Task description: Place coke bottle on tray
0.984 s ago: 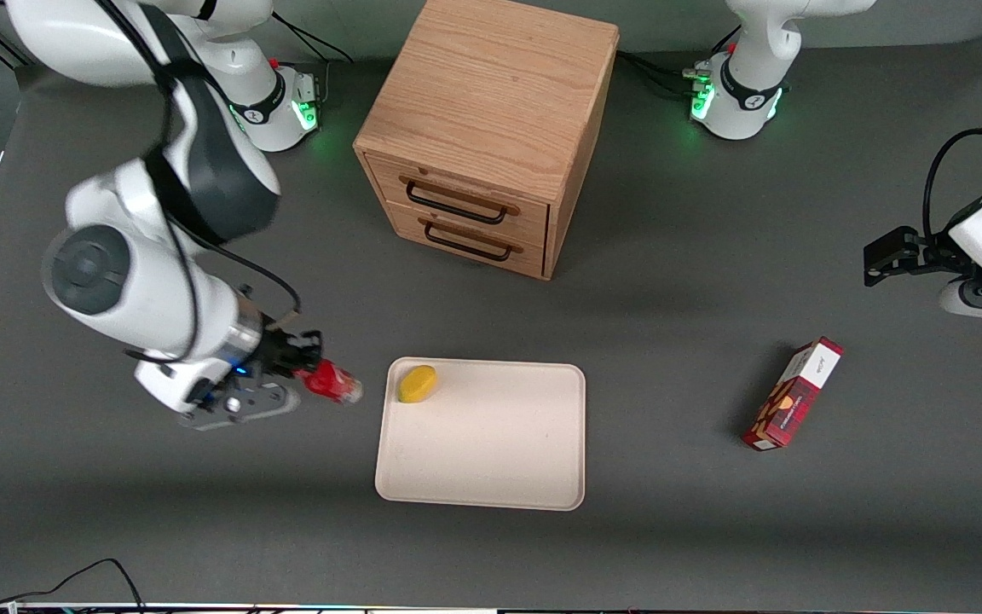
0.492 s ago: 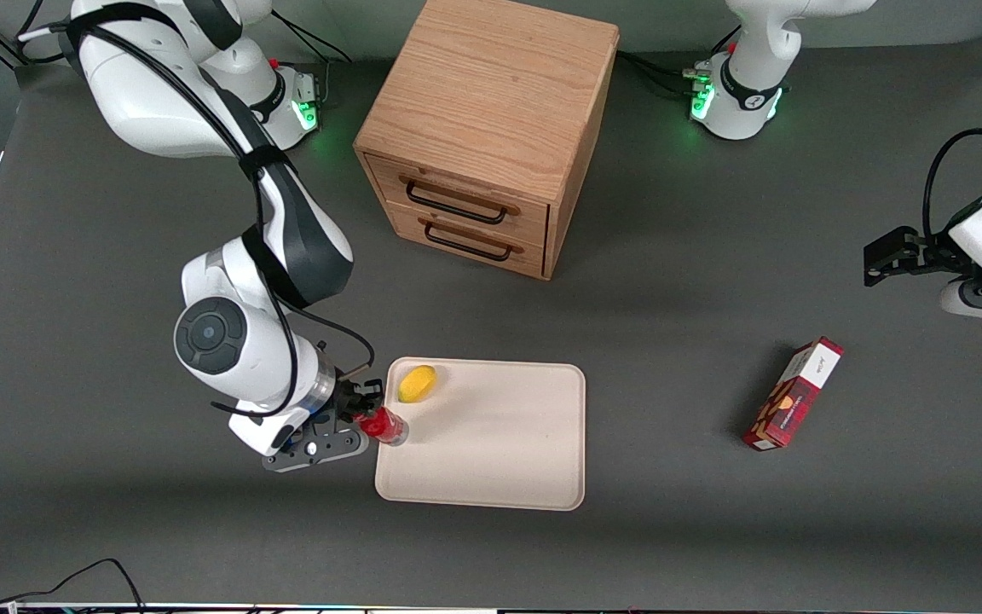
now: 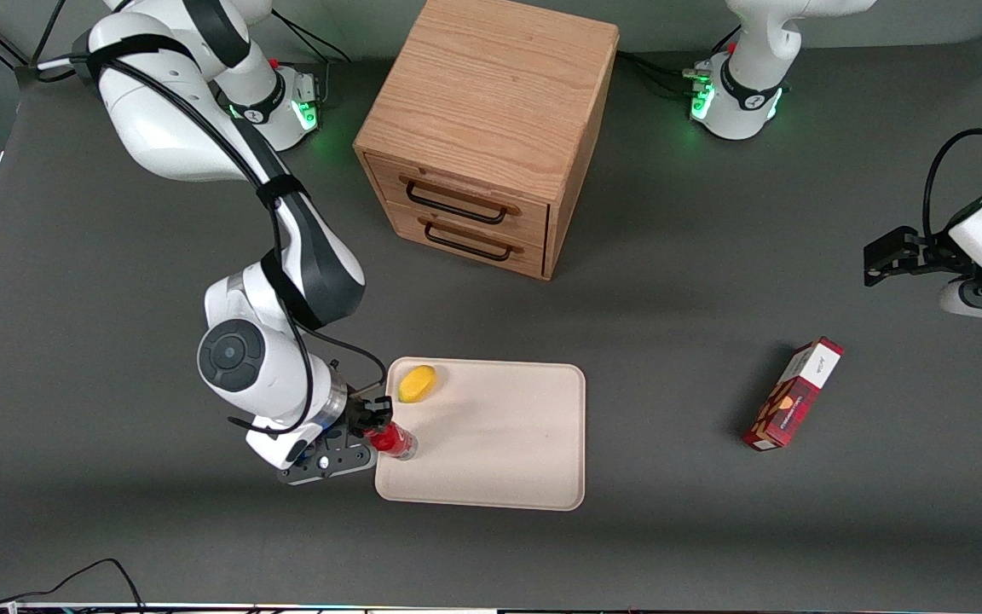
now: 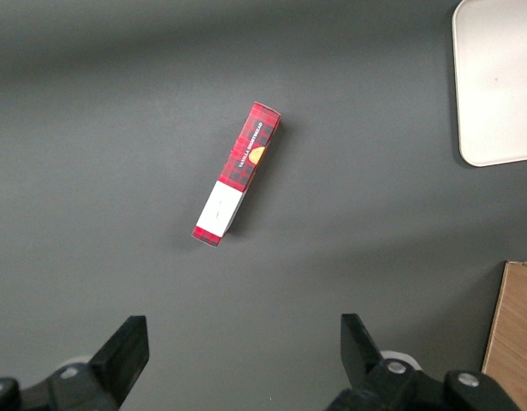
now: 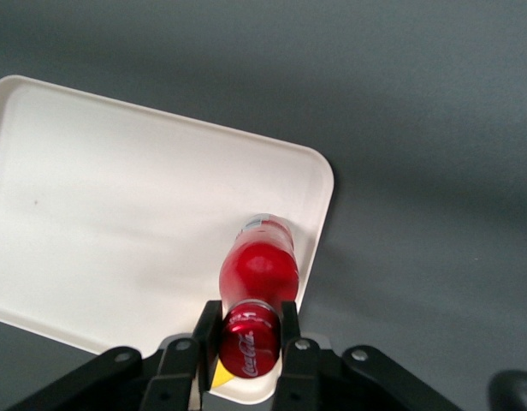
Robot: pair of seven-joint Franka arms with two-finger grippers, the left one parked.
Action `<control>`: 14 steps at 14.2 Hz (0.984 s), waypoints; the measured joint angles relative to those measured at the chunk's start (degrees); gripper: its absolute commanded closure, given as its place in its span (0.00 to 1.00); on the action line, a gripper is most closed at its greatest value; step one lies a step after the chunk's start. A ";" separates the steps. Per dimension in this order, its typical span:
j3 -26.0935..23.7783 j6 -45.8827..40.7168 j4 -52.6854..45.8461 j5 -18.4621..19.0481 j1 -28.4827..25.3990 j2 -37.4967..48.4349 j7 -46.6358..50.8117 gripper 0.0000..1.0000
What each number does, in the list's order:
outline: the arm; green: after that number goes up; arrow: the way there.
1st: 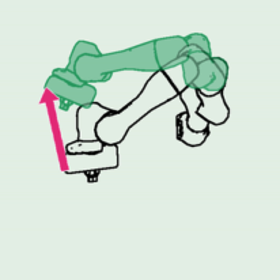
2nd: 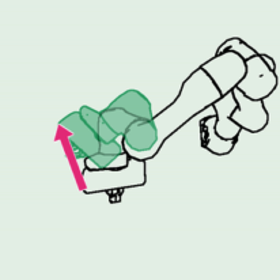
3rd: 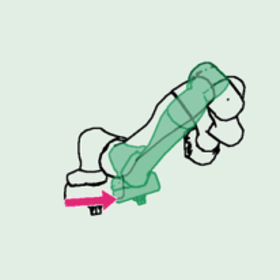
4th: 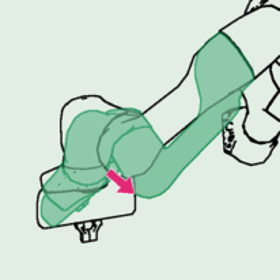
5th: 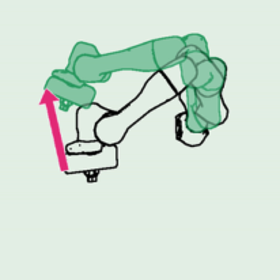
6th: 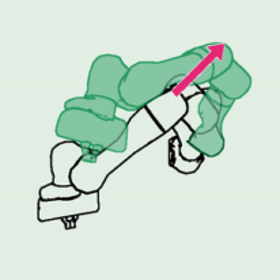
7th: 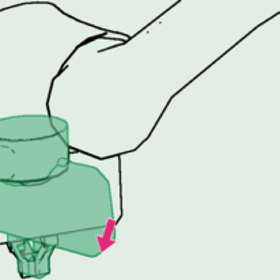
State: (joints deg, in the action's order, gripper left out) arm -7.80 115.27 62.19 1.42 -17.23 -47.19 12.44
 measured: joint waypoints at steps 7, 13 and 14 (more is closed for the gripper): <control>0.01 0.85 -0.13 0.07 -0.56 -0.78 0.00 0.02; 0.12 1.43 -1.16 0.07 -0.20 -0.84 0.03 0.00; 0.15 1.11 -1.59 0.07 0.14 -0.43 0.03 0.00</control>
State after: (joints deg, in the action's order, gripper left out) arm -7.65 116.38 60.59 1.50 -17.09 -47.62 12.46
